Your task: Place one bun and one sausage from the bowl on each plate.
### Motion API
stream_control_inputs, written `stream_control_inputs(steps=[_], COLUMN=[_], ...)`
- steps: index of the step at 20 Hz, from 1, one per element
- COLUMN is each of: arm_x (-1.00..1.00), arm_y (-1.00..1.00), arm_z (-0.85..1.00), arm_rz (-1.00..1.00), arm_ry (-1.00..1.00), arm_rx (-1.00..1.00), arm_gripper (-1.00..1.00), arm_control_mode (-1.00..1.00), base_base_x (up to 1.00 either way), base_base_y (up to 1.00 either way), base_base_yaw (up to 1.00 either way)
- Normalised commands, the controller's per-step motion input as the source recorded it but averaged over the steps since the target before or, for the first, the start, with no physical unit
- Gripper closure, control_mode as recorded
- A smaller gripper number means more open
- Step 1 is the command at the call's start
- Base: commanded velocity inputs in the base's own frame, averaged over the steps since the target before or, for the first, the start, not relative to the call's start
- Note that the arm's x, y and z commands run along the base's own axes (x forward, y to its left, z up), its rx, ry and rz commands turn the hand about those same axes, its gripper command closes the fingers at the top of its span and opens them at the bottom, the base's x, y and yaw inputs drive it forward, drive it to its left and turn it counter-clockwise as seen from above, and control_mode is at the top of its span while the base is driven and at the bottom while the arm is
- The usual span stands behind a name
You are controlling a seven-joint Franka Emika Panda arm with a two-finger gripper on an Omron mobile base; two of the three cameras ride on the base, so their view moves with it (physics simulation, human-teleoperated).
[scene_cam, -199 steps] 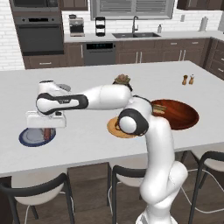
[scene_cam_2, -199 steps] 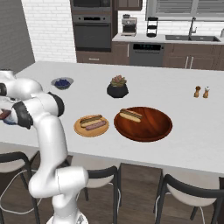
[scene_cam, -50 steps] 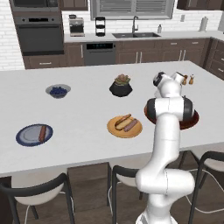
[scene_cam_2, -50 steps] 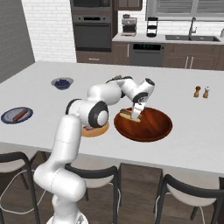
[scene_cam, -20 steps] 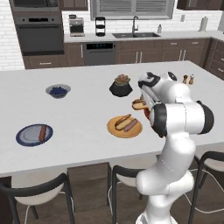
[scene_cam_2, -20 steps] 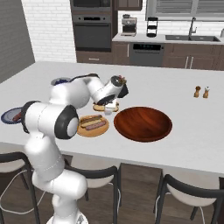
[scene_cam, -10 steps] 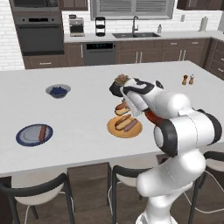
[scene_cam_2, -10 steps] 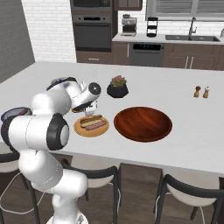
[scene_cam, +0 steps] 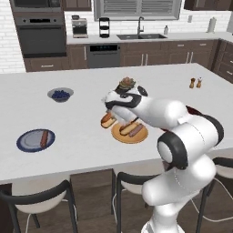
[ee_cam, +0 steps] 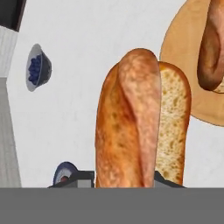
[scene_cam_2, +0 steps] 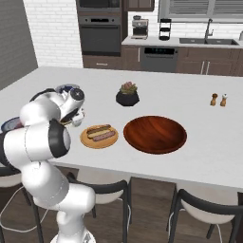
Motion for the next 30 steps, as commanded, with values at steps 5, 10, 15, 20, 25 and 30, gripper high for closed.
stream_control_inputs(steps=[5,10,15,20,25,30], arm_x=[0.00,0.00,0.00,0.00,0.00,0.12], arm_y=[1.00,1.00,1.00,0.97,0.41,0.72], arm_z=[-0.09,0.06,0.15,0.36,0.02,-0.11], arm_rz=[0.02,0.04,0.21,0.24,0.24,0.14], arm_ry=[0.04,0.04,0.14,0.22,0.15,0.00], arm_rx=[-0.25,-0.26,-0.09,0.04,0.10,0.04], arm_gripper=[1.00,1.00,1.00,1.00,1.00,1.00], arm_control_mode=[-1.00,-1.00,-1.00,-1.00,-1.00,-1.00], base_base_x=[0.00,0.00,0.00,0.00,0.00,0.00], base_base_y=[0.00,0.00,0.00,0.00,0.00,0.00], base_base_yaw=[0.00,0.00,0.00,0.00,0.00,0.00])
